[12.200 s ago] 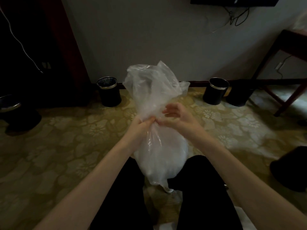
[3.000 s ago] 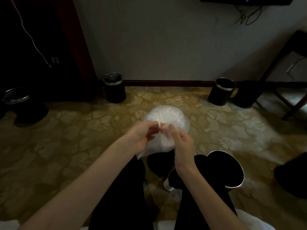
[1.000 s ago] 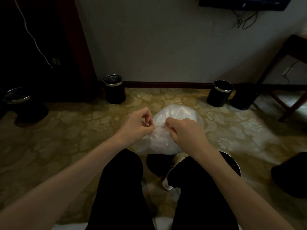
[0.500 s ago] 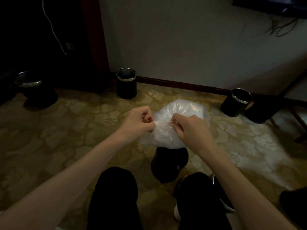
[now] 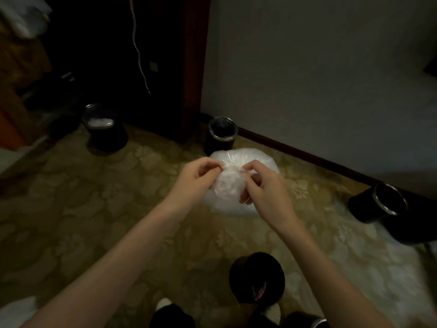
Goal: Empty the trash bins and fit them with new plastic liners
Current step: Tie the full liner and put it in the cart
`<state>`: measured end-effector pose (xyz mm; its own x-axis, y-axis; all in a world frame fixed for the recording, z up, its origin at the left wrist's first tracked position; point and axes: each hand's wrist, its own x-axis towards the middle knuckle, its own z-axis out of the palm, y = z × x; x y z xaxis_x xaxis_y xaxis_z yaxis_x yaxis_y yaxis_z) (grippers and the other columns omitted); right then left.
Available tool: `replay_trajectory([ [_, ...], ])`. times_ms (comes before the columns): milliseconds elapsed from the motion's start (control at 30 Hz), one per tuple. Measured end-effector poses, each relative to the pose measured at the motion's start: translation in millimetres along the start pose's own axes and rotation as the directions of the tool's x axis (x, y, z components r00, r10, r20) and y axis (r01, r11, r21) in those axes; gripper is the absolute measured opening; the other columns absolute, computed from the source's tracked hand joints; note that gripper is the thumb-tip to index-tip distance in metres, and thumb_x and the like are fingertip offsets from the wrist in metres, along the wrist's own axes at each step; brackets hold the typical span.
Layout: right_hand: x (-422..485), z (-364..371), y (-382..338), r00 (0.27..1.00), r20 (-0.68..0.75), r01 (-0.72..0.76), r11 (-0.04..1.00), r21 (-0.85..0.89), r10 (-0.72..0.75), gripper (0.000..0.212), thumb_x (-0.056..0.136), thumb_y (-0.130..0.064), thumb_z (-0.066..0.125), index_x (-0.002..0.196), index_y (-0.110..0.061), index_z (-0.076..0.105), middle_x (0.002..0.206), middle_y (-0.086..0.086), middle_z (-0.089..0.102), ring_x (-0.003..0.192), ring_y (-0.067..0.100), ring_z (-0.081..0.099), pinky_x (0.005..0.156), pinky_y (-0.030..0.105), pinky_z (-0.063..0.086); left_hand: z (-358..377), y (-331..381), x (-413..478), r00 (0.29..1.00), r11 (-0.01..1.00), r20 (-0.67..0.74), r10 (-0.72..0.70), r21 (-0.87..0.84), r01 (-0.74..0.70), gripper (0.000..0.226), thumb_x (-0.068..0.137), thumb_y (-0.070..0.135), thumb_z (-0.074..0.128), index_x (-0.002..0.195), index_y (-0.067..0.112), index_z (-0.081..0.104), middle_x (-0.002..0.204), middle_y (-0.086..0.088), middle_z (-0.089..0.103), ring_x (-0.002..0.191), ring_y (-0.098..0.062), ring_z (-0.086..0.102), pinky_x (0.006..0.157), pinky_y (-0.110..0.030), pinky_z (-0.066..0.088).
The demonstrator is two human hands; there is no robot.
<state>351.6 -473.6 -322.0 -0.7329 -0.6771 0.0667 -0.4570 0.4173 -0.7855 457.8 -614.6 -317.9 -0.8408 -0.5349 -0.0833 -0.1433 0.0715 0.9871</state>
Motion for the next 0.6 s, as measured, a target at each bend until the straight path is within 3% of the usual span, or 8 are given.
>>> replay_trajectory([
  [167, 50, 3, -150, 0.997, 0.062, 0.049, 0.996, 0.076, -0.054, 0.009, 0.099, -0.017, 0.054, 0.102, -0.020, 0.062, 0.064, -0.002, 0.070, 0.056, 0.011, 0.067, 0.059, 0.032, 0.058, -108, 116, -4, 0.992, 0.994, -0.106, -0.068, -0.093, 0.059, 0.020, 0.099, 0.009, 0.051, 0.092, 0.019, 0.067, 0.085, -0.006, 0.060, 0.077, -0.013, 0.055, 0.061, -0.016, 0.044],
  [333, 87, 37, -259, 0.969, 0.198, 0.120, 0.983, 0.143, -0.147, 0.014, 0.098, -0.011, 0.054, 0.104, -0.022, 0.059, 0.066, -0.006, 0.071, 0.060, 0.009, 0.068, 0.058, 0.029, 0.058, -204, 174, -21, 0.965, 0.992, -0.248, -0.079, -0.112, 0.052, 0.016, 0.098, 0.016, 0.054, 0.103, 0.012, 0.069, 0.083, 0.002, 0.062, 0.081, -0.013, 0.057, 0.060, -0.014, 0.046],
  [467, 106, 74, -308, 0.952, 0.230, 0.149, 0.964, 0.219, -0.200, 0.015, 0.097, -0.008, 0.052, 0.106, -0.017, 0.059, 0.070, 0.000, 0.070, 0.060, 0.011, 0.069, 0.053, 0.024, 0.055, -255, 182, -31, 0.935, 0.993, -0.342, -0.087, -0.104, 0.055, 0.020, 0.098, 0.019, 0.055, 0.115, 0.017, 0.066, 0.103, -0.001, 0.066, 0.099, -0.018, 0.062, 0.084, -0.030, 0.053],
  [533, 113, 91, -323, 0.941, 0.254, 0.162, 0.955, 0.247, -0.225, 0.014, 0.098, -0.009, 0.054, 0.109, -0.013, 0.060, 0.077, 0.001, 0.071, 0.064, 0.012, 0.069, 0.055, 0.024, 0.056, -272, 182, -32, 0.931, 0.998, -0.363, -0.047, -0.059, 0.027, 0.022, 0.098, 0.016, 0.055, 0.119, 0.018, 0.063, 0.104, 0.006, 0.063, 0.099, -0.010, 0.060, 0.079, -0.018, 0.052],
  [600, 124, 106, -338, 0.929, 0.266, 0.181, 0.944, 0.278, -0.256, 0.015, 0.098, -0.009, 0.055, 0.111, -0.011, 0.061, 0.082, 0.003, 0.071, 0.067, 0.011, 0.069, 0.056, 0.023, 0.055, -290, 183, -30, 0.924, 0.998, -0.383, -0.020, -0.057, -0.002, 0.016, 0.098, 0.016, 0.054, 0.108, 0.024, 0.064, 0.098, 0.009, 0.064, 0.093, -0.004, 0.060, 0.070, -0.009, 0.049],
])
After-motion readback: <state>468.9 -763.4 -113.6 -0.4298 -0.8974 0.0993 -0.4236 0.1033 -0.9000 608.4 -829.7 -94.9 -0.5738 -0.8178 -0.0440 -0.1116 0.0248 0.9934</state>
